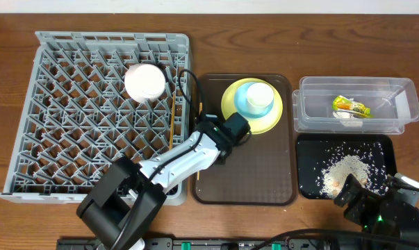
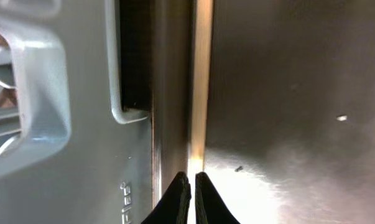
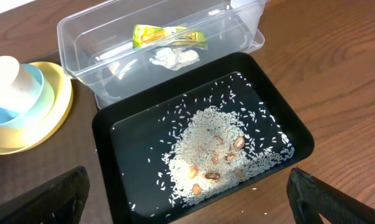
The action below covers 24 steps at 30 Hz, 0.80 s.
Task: Sort waste into correct bins and load items into the dishwasher
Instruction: 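Grasp the remaining chopstick with the left gripper and lift it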
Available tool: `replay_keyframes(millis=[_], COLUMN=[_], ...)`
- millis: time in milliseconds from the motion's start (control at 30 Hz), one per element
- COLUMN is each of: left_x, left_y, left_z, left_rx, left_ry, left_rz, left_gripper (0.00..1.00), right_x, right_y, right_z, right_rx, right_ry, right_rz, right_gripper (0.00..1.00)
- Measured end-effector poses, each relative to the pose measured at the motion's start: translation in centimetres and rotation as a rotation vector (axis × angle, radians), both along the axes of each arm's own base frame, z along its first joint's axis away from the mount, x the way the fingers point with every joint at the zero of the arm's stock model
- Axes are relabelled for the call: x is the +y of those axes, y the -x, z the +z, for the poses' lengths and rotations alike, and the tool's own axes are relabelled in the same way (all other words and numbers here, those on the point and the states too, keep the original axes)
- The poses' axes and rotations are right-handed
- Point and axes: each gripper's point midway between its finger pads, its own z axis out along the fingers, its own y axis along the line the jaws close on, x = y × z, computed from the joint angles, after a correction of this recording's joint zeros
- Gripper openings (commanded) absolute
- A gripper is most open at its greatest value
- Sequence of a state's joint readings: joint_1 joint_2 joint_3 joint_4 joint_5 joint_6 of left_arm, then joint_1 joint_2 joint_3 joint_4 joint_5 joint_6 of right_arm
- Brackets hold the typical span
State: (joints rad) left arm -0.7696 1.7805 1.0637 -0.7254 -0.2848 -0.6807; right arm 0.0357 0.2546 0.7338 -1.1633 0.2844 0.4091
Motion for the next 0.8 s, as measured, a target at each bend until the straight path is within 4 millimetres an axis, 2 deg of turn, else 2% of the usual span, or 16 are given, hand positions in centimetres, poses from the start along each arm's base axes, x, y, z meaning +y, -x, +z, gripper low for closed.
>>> replay_keyframes(millis=[300,800], left_x=[0.8,0.8], left_y=[0.7,1.2], left_z=[-1.1,-2.2], left_rx=[0.006,-0.005], left_ry=[-0.011,0.013], left_rz=[0.019,0.042], left_gripper=[0.08,0.08], right_x=[0.0,0.0], right_y=[0.0,0.0], right_z=[0.0,0.0], right_rx=[0.000,0.000], right_ry=[0.000,0.000], right_rz=[0.000,0.000], right_gripper=[0.99,0.99])
